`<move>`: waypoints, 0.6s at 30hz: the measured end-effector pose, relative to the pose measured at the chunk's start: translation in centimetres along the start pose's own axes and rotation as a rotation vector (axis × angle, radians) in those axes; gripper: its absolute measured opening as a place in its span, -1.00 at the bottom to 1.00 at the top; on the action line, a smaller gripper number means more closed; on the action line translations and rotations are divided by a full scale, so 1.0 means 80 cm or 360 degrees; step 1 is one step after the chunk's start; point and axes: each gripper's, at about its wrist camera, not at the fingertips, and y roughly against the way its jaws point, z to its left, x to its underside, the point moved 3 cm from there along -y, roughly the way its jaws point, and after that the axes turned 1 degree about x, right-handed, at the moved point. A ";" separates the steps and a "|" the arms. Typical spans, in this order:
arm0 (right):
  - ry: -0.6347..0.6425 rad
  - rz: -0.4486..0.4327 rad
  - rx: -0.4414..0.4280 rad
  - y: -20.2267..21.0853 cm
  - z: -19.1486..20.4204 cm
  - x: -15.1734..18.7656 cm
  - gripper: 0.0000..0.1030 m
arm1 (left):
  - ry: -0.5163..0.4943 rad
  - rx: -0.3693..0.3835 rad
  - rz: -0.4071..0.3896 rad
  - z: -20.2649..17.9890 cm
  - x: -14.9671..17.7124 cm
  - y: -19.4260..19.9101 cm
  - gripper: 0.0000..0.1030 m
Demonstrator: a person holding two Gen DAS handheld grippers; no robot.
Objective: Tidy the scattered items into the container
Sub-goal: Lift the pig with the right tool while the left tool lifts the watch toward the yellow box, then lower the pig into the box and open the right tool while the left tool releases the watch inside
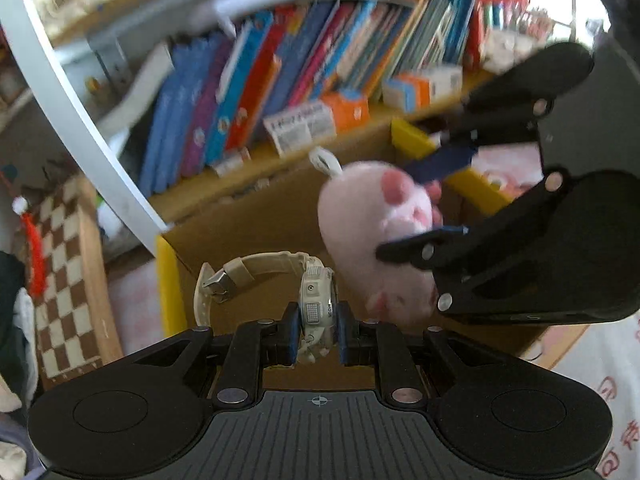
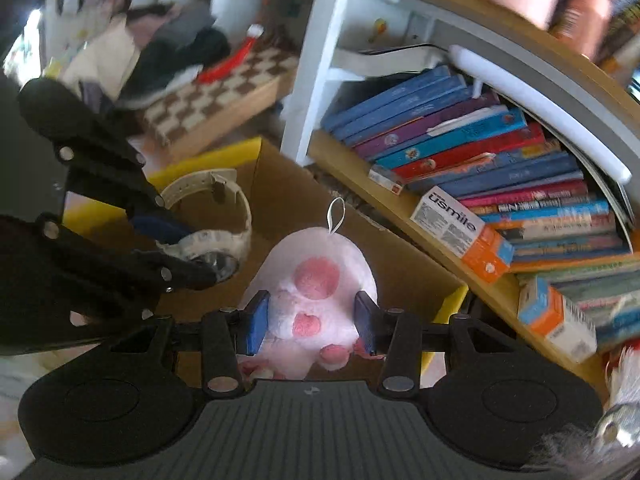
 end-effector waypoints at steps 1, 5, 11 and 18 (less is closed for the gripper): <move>0.0034 0.0010 0.0023 -0.007 0.000 0.001 -0.18 | 0.0005 -0.0006 0.0024 0.001 0.001 -0.008 -0.67; 0.0027 0.0073 0.0046 -0.030 -0.009 0.007 -0.17 | -0.0003 -0.0023 0.0088 0.003 0.007 -0.026 -0.65; -0.0024 0.0108 0.0025 -0.046 -0.015 0.014 -0.17 | -0.0017 -0.0030 0.0108 0.005 0.013 -0.035 -0.63; 0.0023 0.0064 0.0076 -0.049 -0.009 0.009 0.24 | -0.0095 -0.0139 0.0054 0.003 0.005 -0.035 0.01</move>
